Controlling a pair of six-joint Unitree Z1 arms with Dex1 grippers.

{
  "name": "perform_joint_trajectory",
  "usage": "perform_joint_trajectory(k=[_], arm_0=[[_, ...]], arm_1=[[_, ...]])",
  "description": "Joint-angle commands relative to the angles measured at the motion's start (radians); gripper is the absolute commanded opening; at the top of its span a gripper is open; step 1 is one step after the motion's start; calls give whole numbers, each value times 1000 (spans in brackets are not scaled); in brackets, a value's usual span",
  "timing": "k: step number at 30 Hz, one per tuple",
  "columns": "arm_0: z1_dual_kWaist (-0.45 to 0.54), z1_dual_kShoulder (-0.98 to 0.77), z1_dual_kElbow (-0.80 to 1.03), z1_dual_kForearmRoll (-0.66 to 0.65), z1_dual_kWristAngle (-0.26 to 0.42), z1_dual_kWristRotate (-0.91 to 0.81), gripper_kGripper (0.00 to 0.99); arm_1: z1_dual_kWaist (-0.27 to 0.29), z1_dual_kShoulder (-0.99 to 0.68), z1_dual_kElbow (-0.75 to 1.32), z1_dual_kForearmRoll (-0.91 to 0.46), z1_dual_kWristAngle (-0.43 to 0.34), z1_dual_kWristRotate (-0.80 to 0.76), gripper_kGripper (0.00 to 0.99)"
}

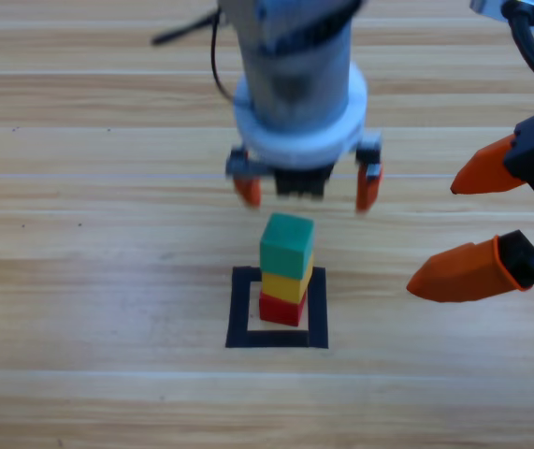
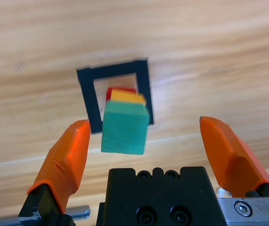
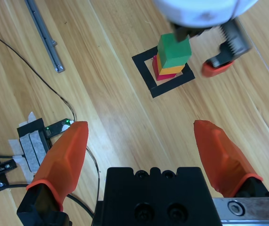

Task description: Stack the blocks in the rectangular block: red at the bottom, yellow in the middle, green on top

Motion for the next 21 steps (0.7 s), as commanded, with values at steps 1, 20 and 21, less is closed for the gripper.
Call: perform_joint_trajectory(k=[1, 20, 21], arm_0=[[-81, -231, -14, 68, 183, -2, 990], [-257, -1208, 1426, -751, 454, 285, 990], [-257, -1184, 1408, -762, 453, 296, 990]], arm_1=[[-21, -56, 25, -14, -18, -16, 989], [-21, -13, 23, -14, -27, -19, 989], [-21, -13, 23, -14, -27, -19, 989]])
